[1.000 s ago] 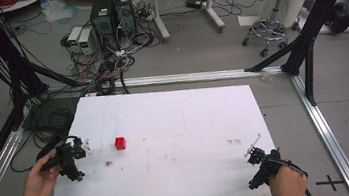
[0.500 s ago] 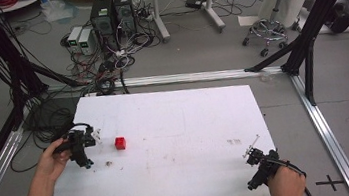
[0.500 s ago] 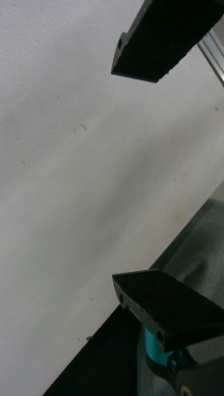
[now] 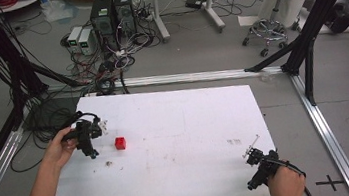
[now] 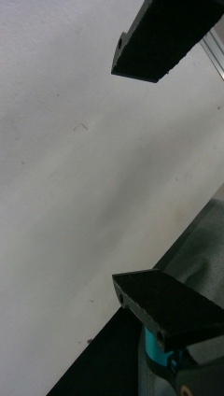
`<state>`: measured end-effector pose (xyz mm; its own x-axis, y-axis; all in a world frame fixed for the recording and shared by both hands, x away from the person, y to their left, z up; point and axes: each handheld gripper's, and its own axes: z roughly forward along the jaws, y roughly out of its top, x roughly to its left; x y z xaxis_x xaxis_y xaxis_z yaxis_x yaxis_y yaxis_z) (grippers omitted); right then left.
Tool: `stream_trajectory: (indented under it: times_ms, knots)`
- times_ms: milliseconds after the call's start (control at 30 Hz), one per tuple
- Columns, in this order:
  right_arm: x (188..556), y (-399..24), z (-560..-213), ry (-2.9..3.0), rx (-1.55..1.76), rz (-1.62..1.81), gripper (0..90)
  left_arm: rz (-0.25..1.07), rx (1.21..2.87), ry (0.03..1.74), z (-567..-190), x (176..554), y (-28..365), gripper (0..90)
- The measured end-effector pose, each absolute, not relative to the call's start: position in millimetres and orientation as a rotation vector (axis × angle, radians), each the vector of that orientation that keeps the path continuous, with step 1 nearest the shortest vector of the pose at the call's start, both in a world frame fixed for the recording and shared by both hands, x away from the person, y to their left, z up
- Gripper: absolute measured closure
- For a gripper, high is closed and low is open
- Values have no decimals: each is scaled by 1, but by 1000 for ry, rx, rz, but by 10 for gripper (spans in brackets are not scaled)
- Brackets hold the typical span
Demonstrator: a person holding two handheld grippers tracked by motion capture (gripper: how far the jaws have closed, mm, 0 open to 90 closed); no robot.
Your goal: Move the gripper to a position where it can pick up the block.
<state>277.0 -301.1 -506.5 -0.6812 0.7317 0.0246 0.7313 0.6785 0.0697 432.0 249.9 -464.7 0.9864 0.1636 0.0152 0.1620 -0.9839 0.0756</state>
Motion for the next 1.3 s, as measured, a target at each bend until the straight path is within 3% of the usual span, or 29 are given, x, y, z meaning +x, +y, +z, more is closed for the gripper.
stream_trajectory:
  times_ms: [1300]
  knots:
    - [276,-299,-508,2877,1250,105,18,-43,3094,-80,-481,464,185,237]
